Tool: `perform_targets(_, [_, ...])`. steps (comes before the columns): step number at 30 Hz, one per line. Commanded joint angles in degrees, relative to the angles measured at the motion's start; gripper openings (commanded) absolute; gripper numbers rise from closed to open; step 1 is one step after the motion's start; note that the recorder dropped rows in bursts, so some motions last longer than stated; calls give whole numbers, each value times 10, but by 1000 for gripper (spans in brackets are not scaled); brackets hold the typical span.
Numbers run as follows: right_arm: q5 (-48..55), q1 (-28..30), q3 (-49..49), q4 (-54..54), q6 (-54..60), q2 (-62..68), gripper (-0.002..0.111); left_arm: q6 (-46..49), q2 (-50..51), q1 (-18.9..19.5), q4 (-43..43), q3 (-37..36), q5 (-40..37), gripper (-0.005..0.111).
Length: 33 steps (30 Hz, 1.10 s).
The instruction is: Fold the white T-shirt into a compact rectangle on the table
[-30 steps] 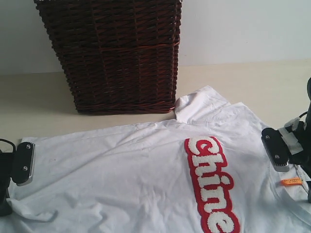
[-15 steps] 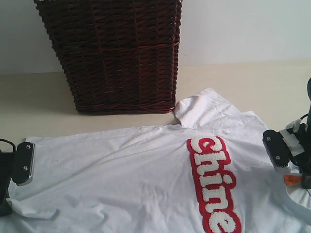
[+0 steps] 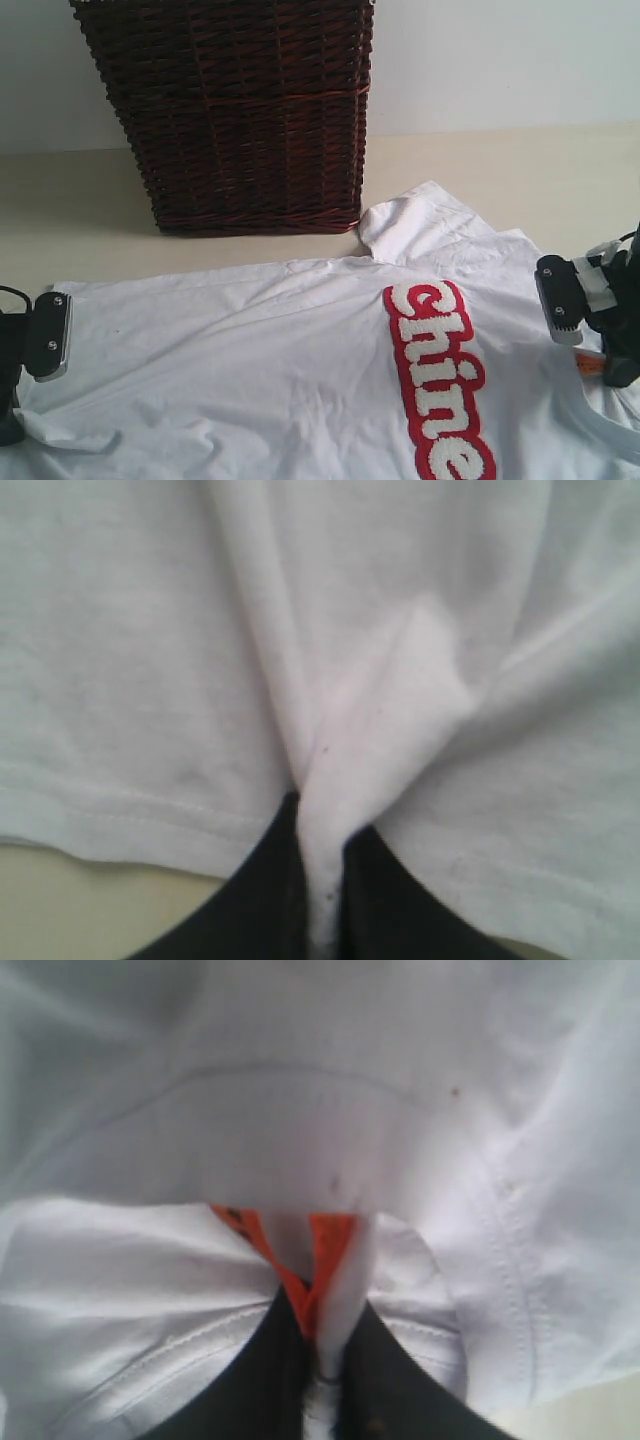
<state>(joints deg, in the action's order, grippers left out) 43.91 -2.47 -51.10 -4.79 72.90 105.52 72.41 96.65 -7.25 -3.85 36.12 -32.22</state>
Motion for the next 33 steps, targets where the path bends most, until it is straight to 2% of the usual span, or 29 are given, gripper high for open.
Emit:
perform_targets(1, [-17,2,4,14,4,-13,0,-9,13,-2,4,-2,9,0])
perform_targets(25, [-38,2,0,53,4,-19,0,-9,13,-3,-2,-2,8,0])
perform_targets(30, [-26,2,-13,53,-16,-47,0,-9,0,-40,4,8,1,0])
perform_targets(33, [-6,2,-20,53,-24,-81,0,-34,-19,-44,5,15,-6,0])
